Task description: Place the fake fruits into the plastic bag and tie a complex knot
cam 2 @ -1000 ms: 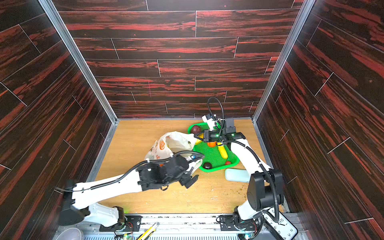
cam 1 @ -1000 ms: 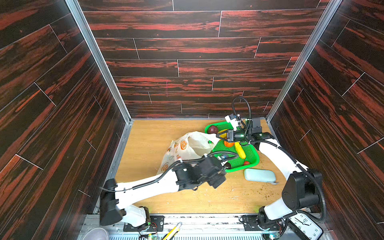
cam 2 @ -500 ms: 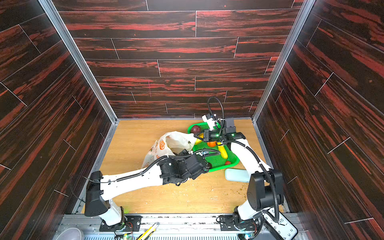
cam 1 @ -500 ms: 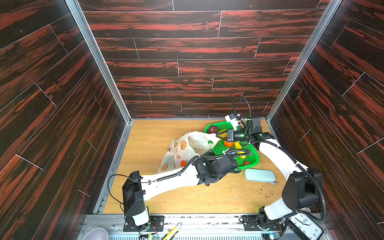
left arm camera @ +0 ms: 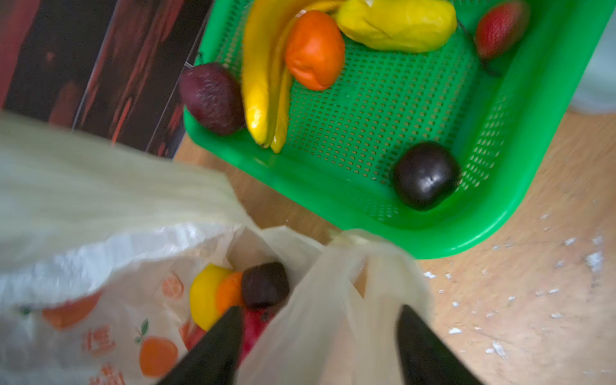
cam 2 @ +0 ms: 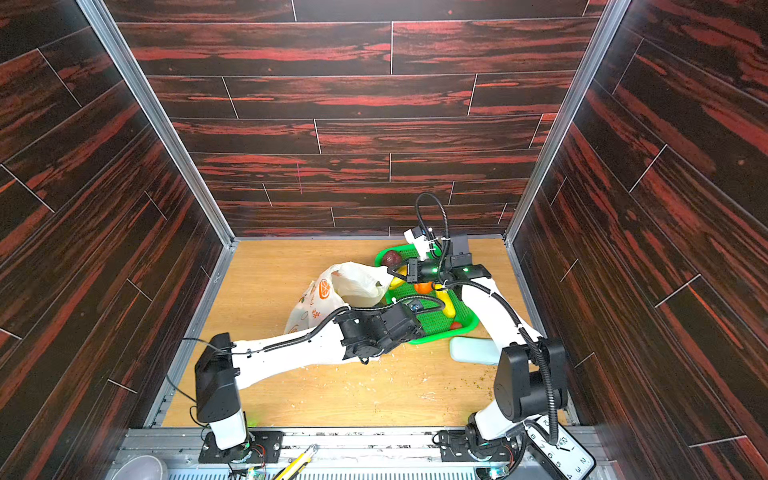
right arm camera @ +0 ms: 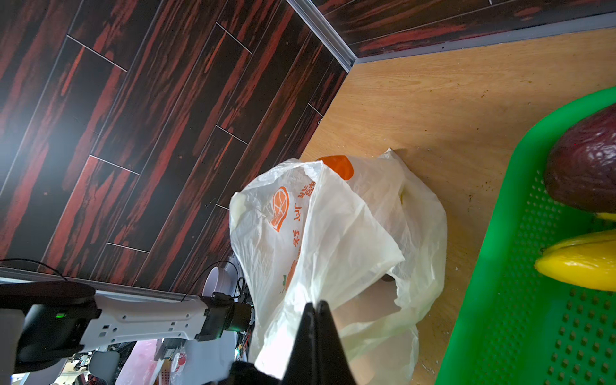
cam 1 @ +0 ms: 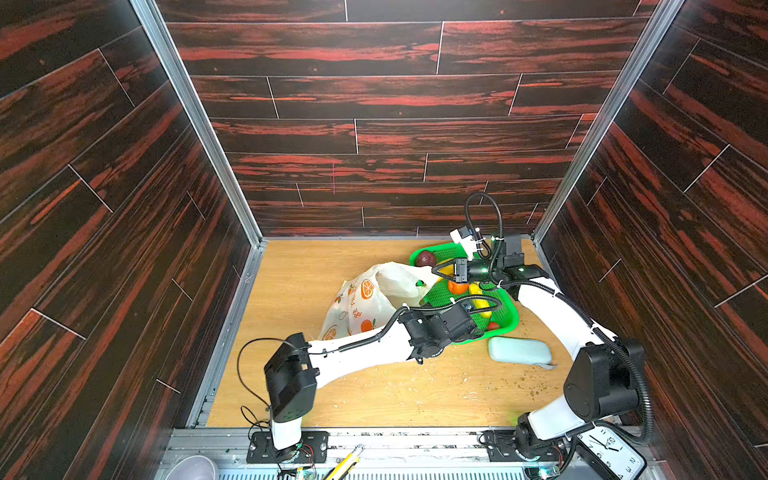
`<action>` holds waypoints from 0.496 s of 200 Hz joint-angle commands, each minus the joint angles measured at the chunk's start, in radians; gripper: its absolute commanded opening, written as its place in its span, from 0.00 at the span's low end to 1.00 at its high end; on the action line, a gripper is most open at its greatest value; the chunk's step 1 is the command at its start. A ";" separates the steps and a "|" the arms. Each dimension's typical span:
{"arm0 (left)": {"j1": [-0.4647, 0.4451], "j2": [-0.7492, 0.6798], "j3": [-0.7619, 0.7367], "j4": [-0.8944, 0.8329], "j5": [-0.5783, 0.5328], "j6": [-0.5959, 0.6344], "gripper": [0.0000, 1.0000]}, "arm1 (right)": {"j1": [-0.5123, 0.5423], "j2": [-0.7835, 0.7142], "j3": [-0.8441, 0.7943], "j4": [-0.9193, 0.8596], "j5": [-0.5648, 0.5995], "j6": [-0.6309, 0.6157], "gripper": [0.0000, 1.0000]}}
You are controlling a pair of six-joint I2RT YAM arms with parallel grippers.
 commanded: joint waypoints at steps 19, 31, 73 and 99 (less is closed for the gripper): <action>0.008 -0.054 0.021 0.067 0.076 0.063 0.37 | -0.003 -0.005 -0.004 0.005 -0.023 0.015 0.00; 0.008 -0.088 0.009 0.101 0.107 0.069 0.27 | -0.003 -0.007 0.002 0.005 -0.031 0.021 0.00; 0.051 -0.345 -0.126 0.236 0.213 0.078 0.14 | -0.009 -0.049 0.017 0.059 -0.123 0.107 0.00; 0.152 -0.560 -0.241 0.326 0.380 0.038 0.10 | -0.011 -0.092 0.026 0.146 -0.190 0.208 0.00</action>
